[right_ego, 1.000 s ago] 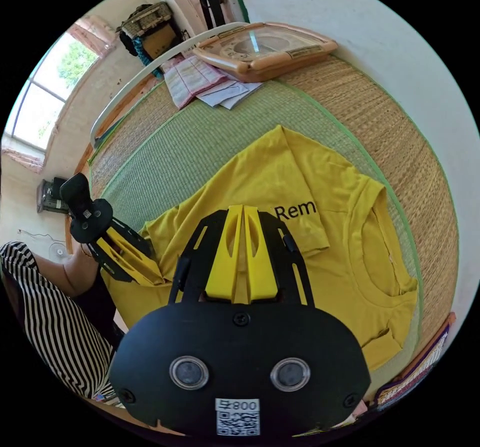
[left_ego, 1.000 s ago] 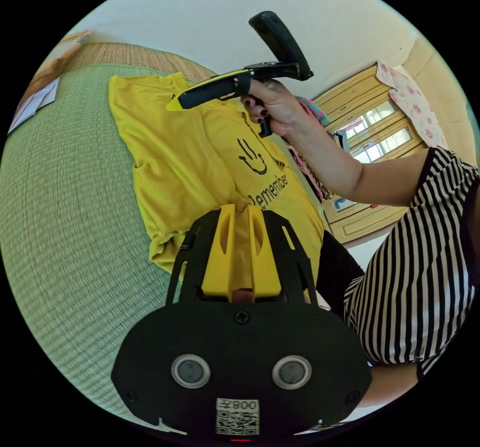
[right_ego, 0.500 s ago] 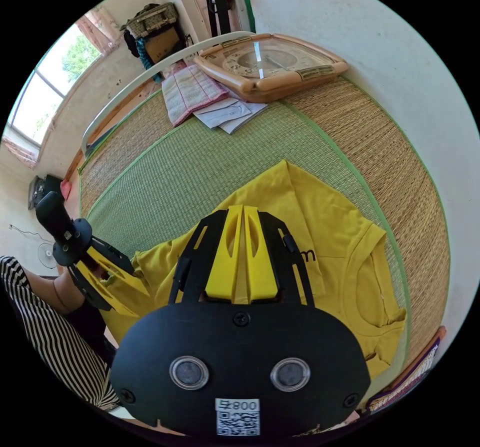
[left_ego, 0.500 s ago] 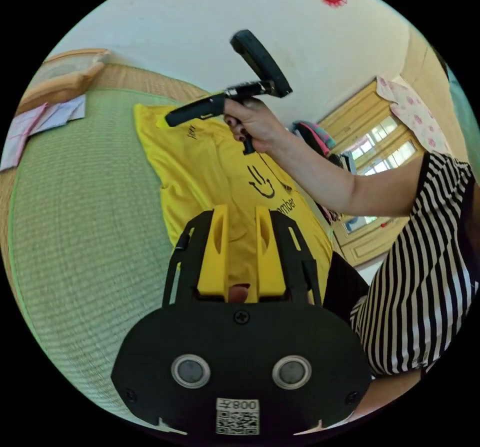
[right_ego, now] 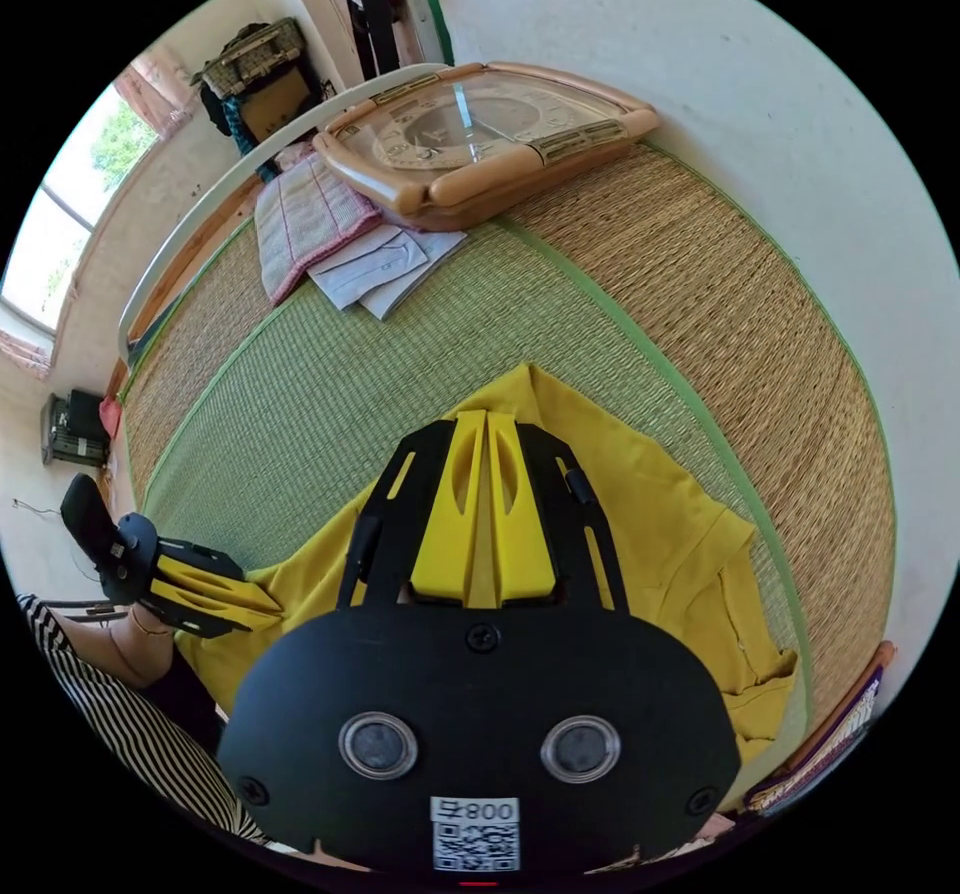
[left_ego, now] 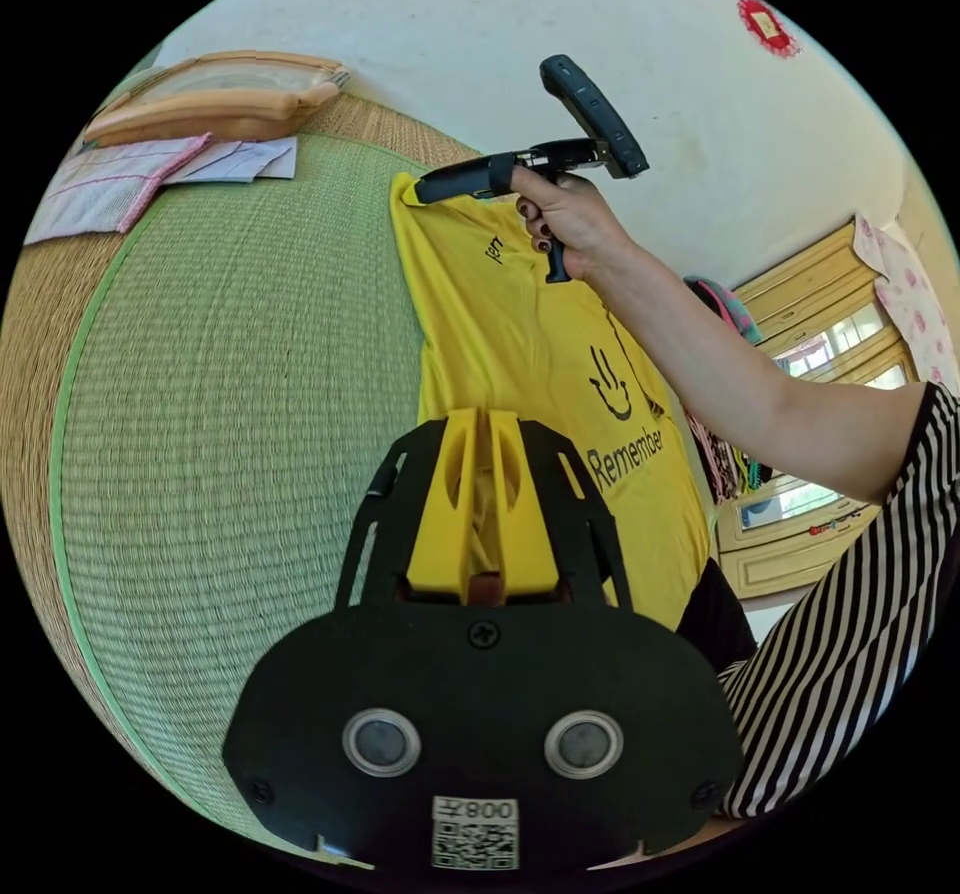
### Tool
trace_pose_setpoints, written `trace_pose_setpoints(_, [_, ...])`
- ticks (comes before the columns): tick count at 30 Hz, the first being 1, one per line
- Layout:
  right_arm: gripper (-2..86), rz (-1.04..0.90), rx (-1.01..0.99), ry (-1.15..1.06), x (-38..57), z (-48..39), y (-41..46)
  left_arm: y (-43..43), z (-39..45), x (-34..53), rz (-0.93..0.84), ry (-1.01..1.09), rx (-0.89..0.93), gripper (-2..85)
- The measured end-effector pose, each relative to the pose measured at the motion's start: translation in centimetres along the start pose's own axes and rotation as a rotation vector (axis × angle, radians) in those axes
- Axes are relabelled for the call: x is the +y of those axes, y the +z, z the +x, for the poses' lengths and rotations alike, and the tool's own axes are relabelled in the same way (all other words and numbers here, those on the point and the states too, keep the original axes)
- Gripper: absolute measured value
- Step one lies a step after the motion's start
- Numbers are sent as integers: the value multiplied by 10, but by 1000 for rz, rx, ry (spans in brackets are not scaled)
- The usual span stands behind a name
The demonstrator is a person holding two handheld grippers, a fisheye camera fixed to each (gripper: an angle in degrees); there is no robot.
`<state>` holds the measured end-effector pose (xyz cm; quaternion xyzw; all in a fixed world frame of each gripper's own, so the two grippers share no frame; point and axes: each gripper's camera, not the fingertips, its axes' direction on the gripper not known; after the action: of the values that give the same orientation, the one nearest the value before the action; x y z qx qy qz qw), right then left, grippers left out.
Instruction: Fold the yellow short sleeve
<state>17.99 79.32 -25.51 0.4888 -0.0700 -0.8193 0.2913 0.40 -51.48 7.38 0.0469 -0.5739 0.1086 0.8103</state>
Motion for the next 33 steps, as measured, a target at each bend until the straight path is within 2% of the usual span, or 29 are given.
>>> trace_pose_setpoints(5, [2,65,33,9,14,-3,-6,-7,-10,-1,-28,-6,-17,20])
trace_pose_setpoints(8, [2,6,53,14,12,3,16,-11,-12,-4,-37,3,-36,19])
trace_pose_setpoints(11, [2,25,41,34,18,6,20,-17,-18,-6,-37,-1,-32,16])
trace_pose_setpoints(17, [3,66,156,0,38,-6,35,-29,-26,-14,-40,-3,-34,10])
trace_pose_setpoints(28, [2,68,88,85,68,23,59,-58,-35,-35,-28,-2,-38,7])
trace_pose_setpoints(33, [1,186,71,143,124,50,34,-79,-39,-43,19,-7,-15,6])
